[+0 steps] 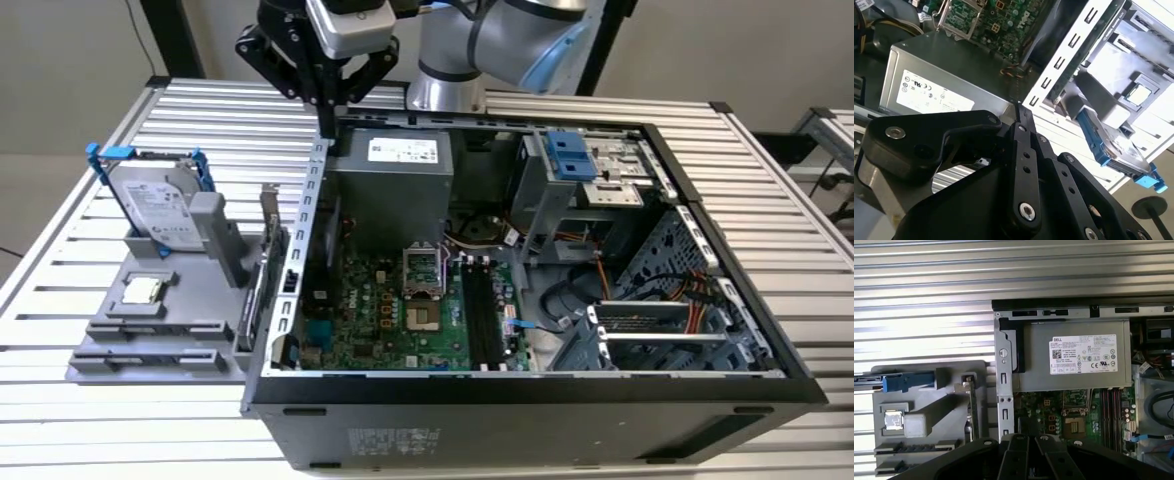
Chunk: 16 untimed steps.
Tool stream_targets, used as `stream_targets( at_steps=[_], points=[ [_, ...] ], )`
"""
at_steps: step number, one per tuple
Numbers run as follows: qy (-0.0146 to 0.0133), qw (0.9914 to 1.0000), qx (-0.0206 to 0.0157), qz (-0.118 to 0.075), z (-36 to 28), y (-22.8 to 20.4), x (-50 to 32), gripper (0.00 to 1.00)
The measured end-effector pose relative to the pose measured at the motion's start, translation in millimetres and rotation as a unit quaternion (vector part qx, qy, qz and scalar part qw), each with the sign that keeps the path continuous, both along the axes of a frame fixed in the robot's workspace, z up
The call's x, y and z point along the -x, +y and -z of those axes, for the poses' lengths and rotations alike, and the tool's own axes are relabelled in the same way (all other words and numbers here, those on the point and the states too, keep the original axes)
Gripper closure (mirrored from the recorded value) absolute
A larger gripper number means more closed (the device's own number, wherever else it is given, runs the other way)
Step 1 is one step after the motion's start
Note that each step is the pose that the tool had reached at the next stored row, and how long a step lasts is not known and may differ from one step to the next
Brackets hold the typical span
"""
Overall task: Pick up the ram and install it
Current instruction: 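Reach for the ram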
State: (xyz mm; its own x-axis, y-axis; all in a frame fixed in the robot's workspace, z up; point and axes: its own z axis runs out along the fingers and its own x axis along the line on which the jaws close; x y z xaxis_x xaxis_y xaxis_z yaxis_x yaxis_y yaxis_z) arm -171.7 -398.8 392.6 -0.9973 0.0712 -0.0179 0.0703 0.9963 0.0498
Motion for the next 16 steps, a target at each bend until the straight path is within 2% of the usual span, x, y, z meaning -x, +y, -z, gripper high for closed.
stream_targets(
  at_steps=[16],
  points=[
    [0.0004, 1.00000, 0.0000, 0.000, 0.0, 0.0, 9.3, 1.00]
  ],
)
